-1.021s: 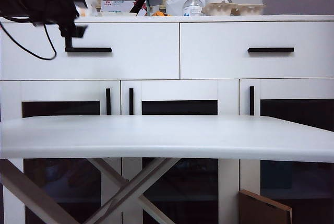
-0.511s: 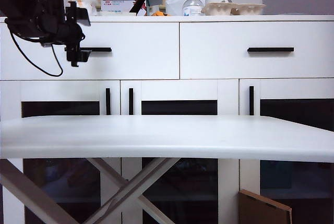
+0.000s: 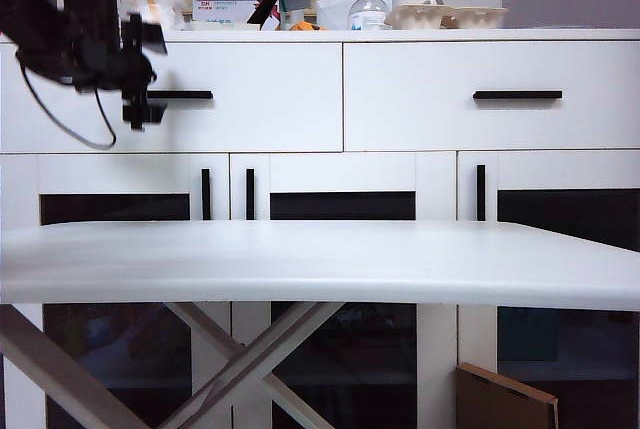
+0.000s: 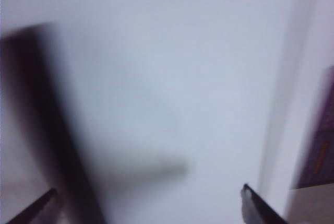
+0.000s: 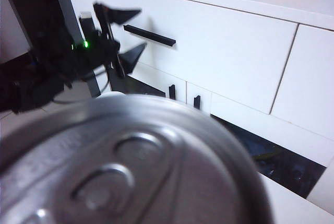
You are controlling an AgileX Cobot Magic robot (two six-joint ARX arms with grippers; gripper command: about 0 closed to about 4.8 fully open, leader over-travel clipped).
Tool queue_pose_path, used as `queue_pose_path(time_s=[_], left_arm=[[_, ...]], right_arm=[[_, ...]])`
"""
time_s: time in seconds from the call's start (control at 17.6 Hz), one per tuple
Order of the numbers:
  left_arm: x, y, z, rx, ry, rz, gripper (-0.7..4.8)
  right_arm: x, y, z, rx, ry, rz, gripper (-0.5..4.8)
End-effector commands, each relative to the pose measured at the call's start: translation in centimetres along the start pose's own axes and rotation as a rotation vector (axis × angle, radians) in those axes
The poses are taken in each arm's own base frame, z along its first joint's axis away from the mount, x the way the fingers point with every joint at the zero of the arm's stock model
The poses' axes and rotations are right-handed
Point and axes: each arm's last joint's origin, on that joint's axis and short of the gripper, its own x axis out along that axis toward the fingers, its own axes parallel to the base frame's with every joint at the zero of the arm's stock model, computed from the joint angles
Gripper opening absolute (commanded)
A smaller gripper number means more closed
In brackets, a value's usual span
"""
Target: Pick up a can of beer from the white table, open the left drawer, place the beer inside the drawer, and finally close the drawer.
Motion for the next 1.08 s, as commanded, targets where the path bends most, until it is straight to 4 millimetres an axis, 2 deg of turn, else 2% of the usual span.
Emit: queue_pose_path(time_s=[0.06,0.28,0.45,0.51,0.68,0.79,0.85,1.08], left_arm=[[0.9,0.1,-0.1,0.006,0.003,-0.021,4.79],[0.9,0.6,-0.3,0.002,-0.006,0.02,4.79],[1.0,1.1,-0.3,0.001,-0.005,0.028,4.55],[1.1,1.4,-0.4,0.001,-0.004,0.03,4.09],[1.2,1.7,-0.4,0.028,-0.001,0.017,1.2],[1.2,1.7,-0.5,0.051,0.007,0.014,0.15],[1.2,1.7,-0.5,0.052,0.007,0.016,-0.06],[1.1,1.4,-0.5,0.123,0.021,-0.022,-0.06]], right_arm=[[-0.7,0.2,1.2,-0.024,-0.082,0.006,0.53],[-0.7,0.2,1.2,-0.024,-0.082,0.006,0.53],[-0.7,0.2,1.2,-0.024,-0.082,0.006,0.53],[-0.7,0.2,1.2,-0.024,-0.082,0.006,0.53],[-0.7,0.2,1.2,-0.024,-0.082,0.006,0.53],[-0.7,0.2,1.2,-0.024,-0.082,0.006,0.53],[-0.7,0.2,1.2,-0.024,-0.082,0.006,0.53],[-0.7,0.2,1.2,-0.024,-0.082,0.006,0.53]])
